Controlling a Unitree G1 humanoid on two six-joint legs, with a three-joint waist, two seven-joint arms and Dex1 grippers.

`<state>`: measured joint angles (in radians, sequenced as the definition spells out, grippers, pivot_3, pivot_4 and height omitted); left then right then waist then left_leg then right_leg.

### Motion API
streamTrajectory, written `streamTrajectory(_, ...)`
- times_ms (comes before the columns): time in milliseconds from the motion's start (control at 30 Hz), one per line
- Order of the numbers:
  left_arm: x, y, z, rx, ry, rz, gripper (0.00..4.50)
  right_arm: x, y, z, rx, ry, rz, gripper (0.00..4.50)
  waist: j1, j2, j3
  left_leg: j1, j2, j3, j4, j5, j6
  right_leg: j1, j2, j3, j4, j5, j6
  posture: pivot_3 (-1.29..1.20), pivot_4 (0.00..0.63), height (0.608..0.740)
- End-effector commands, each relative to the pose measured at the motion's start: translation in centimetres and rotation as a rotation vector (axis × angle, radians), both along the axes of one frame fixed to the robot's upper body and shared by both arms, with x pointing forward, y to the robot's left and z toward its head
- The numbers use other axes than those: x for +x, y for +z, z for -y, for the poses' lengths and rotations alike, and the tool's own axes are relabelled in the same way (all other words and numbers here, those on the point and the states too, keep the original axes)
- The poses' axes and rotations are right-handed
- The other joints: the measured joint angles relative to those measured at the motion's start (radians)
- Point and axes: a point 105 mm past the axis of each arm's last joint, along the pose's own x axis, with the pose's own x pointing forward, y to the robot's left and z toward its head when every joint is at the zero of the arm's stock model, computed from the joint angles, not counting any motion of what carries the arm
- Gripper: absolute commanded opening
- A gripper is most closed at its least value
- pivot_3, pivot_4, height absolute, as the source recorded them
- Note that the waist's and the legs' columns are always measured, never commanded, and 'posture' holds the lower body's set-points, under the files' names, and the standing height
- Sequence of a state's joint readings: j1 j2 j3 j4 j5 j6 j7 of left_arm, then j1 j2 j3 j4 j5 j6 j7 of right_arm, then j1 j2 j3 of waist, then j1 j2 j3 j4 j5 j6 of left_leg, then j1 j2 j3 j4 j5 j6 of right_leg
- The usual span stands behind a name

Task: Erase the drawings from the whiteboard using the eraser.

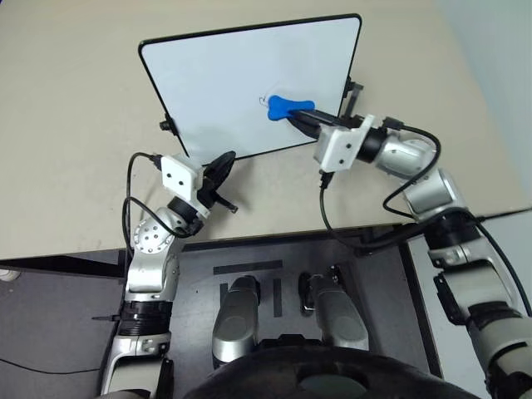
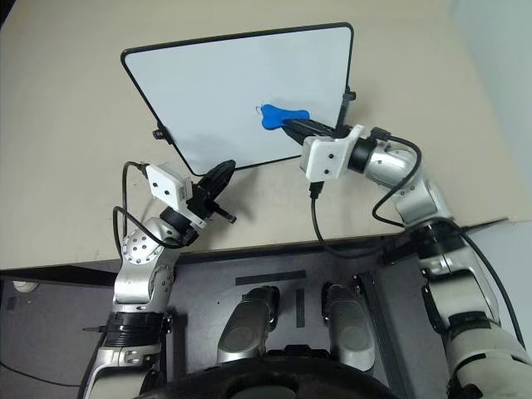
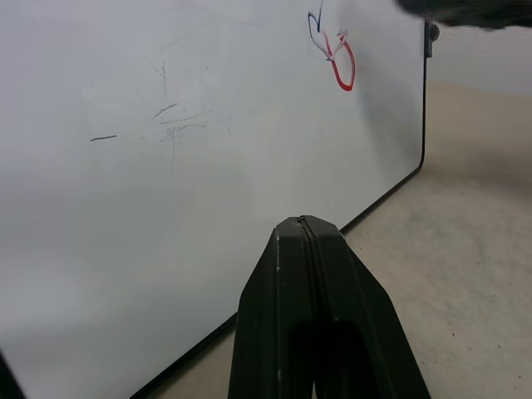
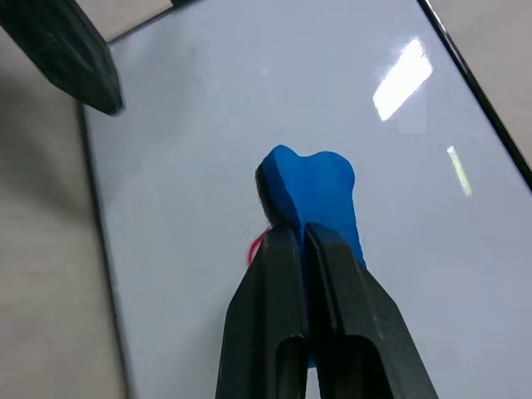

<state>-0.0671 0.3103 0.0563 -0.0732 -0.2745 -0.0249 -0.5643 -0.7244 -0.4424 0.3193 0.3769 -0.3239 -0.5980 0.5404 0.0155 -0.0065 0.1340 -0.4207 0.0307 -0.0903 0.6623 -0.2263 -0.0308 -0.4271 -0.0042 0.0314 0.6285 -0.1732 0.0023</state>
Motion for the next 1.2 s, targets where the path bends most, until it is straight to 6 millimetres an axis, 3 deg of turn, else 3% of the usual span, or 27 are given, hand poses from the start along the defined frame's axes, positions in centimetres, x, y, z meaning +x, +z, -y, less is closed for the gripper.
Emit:
streamTrajectory(33, -0.1, 1.0, 0.3, 0.002, -0.004, 0.049, 0.0, 1.3, 1.4, -0.1, 0.014, -0.008, 0.125, 0.02, 0.0, 0.0, 0.0, 0.0, 0.0, 0.0, 0.0, 0.0, 0.0, -0.001, 0.0, 0.0, 0.0, 0.0, 0.0, 0.0, 0.15, 0.74)
streamTrajectory(200, -0.3, 0.9, 0.1, 0.002, 0.009, 0.052, 0.0, 2.5, 0.3, -0.2, -0.001, -0.023, 0.134, 0.02, 0.001, 0.0, 0.0, -0.001, 0.0, 0.0, -0.001, -0.001, -0.001, -0.002, 0.0, -0.001, 0.001, 0.0, -0.001, 0.0, 0.15, 0.74)
streamTrajectory(367, -0.5, 0.9, 0.0, 0.003, 0.014, 0.052, 0.0, 2.4, -2.6, -1.0, -0.03, 0.005, 0.055, 0.02, -0.001, 0.0, 0.0, -0.001, 0.0, -0.001, -0.001, -0.001, -0.002, -0.002, 0.0, -0.001, 0.001, 0.002, -0.003, 0.0, 0.15, 0.74)
streamTrajectory(567, -0.6, 1.0, -0.1, 0.007, 0.015, 0.054, 0.0, 2.5, -3.9, -1.2, -0.044, 0.004, 0.026, 0.02, -0.003, 0.0, 0.0, -0.001, 0.0, -0.001, -0.001, -0.002, -0.003, -0.003, 0.0, -0.001, 0.002, 0.004, -0.005, 0.0, 0.15, 0.74)
streamTrajectory(1033, -0.2, 1.1, 0.3, 0.009, -0.002, 0.052, 0.0, 3.6, 2.1, 0.1, 0.125, -0.09, 0.309, 0.02, -0.005, 0.0, 0.0, -0.004, 0.0, -0.001, -0.002, -0.003, -0.005, -0.007, 0.0, -0.001, 0.002, 0.006, -0.005, 0.0, 0.15, 0.74)
streamTrajectory(1200, -0.2, 1.1, 0.3, 0.008, -0.005, 0.053, 0.0, 3.6, 2.1, 0.0, 0.123, -0.089, 0.311, 0.02, -0.005, 0.0, 0.0, -0.004, 0.0, -0.001, -0.002, -0.004, -0.006, -0.007, 0.0, -0.001, 0.001, 0.007, -0.006, 0.0, 0.15, 0.74)
